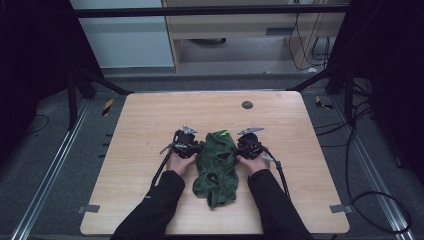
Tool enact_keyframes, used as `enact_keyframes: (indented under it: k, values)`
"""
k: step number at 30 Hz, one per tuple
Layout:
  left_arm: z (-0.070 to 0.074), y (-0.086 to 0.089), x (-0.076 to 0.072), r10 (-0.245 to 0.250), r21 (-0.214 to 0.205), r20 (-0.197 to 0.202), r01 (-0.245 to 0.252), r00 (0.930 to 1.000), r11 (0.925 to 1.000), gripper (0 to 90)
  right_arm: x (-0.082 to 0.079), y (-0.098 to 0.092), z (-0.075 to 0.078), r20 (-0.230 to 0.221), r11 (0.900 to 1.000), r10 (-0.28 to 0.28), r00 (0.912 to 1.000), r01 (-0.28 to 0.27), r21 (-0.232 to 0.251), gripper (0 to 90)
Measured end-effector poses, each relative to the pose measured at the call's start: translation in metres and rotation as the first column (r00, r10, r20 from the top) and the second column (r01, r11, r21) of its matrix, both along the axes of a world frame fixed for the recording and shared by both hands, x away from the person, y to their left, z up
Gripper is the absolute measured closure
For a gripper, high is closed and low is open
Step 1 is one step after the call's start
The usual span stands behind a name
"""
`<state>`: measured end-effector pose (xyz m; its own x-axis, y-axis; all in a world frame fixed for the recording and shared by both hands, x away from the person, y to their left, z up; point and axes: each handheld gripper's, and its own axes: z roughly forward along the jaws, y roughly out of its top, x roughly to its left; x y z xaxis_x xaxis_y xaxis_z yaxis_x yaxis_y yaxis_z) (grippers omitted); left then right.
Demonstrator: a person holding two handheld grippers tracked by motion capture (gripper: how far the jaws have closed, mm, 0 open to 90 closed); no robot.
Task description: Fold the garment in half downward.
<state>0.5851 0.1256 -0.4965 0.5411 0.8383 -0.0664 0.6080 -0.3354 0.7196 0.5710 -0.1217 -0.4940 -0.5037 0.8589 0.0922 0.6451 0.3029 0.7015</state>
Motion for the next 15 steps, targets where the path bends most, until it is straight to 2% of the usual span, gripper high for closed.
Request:
enact_keyframes:
  k: [7, 15]
  values:
    - [0.0004, -0.0031, -0.0021, 0.001, 0.007, -0.008, -0.001, 1.0, 1.0, 79.7, -0.0006, 0.0029, -0.0013, -0.007, 0.9999, 0.006, 1.0, -0.006, 0.009, 74.5]
    - [0.001, -0.005, -0.004, 0.009, 0.017, -0.004, -0.009, 1.0, 0.9998, 86.6, -0.0014, 0.0051, -0.0012, -0.005, 0.9999, 0.009, 1.0, -0.009, 0.007, 80.7]
